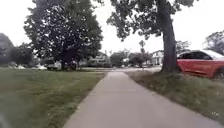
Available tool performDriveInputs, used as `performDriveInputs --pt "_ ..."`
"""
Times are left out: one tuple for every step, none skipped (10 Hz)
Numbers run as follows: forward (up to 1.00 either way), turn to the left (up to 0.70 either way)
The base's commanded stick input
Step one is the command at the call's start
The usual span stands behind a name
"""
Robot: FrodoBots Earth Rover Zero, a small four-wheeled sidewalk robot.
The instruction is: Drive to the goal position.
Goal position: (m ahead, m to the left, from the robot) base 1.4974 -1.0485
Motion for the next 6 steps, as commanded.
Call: performDriveInputs --pt "0.7 0.0" --pt "0.7 0.0" --pt "0.7 0.0" --pt "0.7 0.0" --pt "0.7 0.0" --pt "0.7 0.0"
